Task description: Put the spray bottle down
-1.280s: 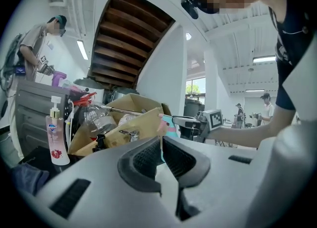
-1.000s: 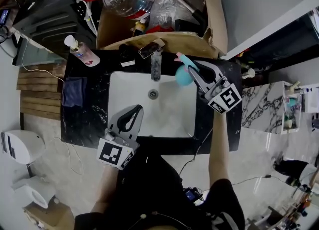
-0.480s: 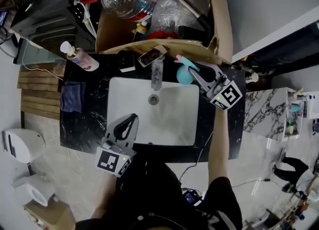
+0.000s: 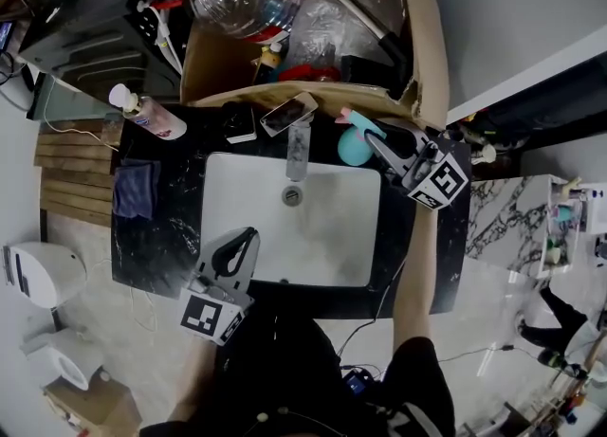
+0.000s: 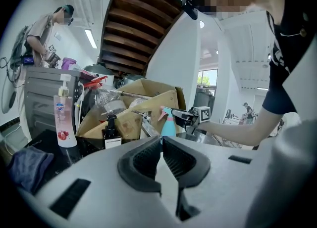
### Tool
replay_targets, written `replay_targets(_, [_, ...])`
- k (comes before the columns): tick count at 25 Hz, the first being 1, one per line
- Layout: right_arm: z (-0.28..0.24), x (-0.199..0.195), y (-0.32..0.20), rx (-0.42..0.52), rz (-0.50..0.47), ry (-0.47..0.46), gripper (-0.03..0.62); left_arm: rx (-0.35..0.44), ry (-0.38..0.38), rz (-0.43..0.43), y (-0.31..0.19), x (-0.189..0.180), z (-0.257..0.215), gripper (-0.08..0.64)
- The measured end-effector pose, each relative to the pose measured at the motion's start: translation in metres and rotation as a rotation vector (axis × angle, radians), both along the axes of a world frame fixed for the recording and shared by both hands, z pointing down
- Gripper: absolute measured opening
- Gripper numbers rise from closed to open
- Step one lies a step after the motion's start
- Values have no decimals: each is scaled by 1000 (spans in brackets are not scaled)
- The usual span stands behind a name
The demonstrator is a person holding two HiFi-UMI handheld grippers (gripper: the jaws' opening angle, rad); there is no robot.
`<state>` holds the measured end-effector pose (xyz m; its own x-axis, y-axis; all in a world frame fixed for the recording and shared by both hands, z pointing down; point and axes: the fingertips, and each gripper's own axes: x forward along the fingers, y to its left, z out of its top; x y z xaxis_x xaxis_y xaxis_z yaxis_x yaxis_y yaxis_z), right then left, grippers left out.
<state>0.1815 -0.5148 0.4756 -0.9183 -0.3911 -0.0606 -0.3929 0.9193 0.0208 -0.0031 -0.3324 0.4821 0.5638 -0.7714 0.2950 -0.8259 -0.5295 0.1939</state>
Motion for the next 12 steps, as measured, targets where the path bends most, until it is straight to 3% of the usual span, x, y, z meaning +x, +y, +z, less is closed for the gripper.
replay_targets(4, [2, -2, 2, -45, -11, -18, 93, 1, 2, 0, 0, 0, 0, 18])
replay_targets(8, [1, 0, -1, -60, 8, -33, 176, 10, 7, 5, 1, 1, -3, 18])
replay_targets(12, [-3, 0, -2, -53, 14, -30, 172, 12, 10, 5, 2, 0, -3, 18])
